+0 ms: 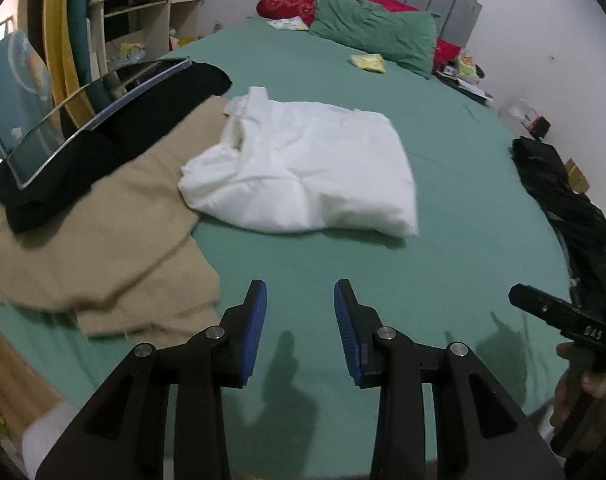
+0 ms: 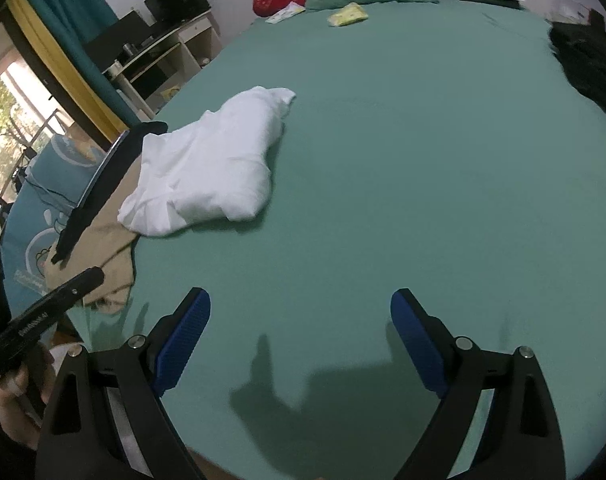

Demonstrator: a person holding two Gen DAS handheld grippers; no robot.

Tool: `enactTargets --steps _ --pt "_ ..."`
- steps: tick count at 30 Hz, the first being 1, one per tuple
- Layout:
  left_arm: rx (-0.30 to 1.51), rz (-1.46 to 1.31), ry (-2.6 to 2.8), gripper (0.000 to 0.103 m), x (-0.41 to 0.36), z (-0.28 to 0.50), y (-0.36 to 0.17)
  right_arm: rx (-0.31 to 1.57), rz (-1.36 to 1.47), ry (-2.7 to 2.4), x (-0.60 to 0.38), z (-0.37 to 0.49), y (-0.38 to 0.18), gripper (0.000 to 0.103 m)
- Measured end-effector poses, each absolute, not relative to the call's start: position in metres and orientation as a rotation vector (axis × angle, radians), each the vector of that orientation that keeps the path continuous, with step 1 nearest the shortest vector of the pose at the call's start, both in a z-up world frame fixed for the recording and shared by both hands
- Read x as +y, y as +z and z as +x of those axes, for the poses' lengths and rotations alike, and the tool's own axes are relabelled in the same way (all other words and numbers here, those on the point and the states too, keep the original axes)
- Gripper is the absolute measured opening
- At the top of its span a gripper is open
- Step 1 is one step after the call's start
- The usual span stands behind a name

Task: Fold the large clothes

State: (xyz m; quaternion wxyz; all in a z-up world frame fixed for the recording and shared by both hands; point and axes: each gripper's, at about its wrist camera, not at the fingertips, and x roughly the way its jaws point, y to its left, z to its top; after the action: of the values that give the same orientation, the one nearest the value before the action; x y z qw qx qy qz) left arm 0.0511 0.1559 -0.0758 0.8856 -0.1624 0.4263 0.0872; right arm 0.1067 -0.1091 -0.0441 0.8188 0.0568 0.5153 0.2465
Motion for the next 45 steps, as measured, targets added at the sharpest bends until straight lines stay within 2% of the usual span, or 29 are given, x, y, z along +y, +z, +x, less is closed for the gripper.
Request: enactTargets --steps 9,22,23,26,27,33,45 --pt "0.867 -0.309 0.123 0.037 0.101 0.021 -0.04 1.083 0.121 0.466 -0.178 0.069 -0.029 0.091" --pt "0.763 -0.157 0.078 0.038 0.013 -0.001 0.028 0.932 0.09 0.402 -0.247 0.041 0.03 0.091" --pt "0.747 -0.138 0.086 0.04 0.008 -0.002 0.034 0.917 0.089 0.395 -0.251 0.04 0.036 0.091" --pt "0.684 -0.113 0.056 0.056 -0.006 -0.007 0.054 0.872 0.087 0.377 -0.261 0.038 0.054 0.092" --pt "0.667 -0.1 0.046 0.058 -0.011 -0.008 0.06 0.857 0.084 0.372 -0.263 0.038 0.06 0.092" --pt "0.538 -0.017 0.025 0.064 -0.037 -0.017 0.098 0.746 0.047 0.355 -0.269 0.031 0.104 0.092" --pt "0.311 -0.065 0.054 0.065 -0.03 -0.044 0.154 0.513 0.015 0.375 -0.255 0.005 0.191 0.098"
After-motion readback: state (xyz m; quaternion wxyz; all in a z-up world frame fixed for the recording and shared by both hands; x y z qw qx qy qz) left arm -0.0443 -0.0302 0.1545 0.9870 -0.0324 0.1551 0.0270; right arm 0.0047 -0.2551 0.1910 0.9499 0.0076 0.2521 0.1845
